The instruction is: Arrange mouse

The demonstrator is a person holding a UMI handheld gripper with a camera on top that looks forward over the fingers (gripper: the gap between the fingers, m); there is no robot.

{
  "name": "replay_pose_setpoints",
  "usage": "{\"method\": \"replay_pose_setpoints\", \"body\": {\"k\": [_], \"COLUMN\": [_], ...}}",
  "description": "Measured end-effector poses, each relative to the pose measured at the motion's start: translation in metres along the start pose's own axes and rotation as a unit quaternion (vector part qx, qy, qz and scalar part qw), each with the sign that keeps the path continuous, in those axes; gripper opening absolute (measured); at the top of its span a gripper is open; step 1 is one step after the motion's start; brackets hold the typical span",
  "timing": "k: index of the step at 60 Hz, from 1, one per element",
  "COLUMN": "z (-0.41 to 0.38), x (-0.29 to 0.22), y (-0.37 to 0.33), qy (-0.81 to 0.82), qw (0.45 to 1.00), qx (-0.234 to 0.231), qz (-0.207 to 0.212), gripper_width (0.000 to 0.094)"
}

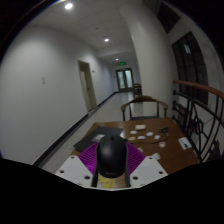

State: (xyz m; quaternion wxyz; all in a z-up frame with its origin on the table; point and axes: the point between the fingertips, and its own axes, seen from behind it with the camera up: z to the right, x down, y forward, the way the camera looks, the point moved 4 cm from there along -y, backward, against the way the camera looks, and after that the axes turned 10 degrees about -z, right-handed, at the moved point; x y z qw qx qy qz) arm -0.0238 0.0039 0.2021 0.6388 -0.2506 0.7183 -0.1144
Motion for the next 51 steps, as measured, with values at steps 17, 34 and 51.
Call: {"method": "replay_pose_setpoints", "body": {"k": [17,34,51], "z": [-0.095,-0.089,-0.054], "x": [0.147,0.177,0.173], "y": [0.098,0.111,0.027], "qy": [-0.041,-0.084,-0.087], "qw": [0.991,0.982,0.986], "qx": [0.037,0.042,-0.053], "qz": [-0.125,-0.161,-0.133], "gripper_width": [0.0366,0.0504,0.0846]}}
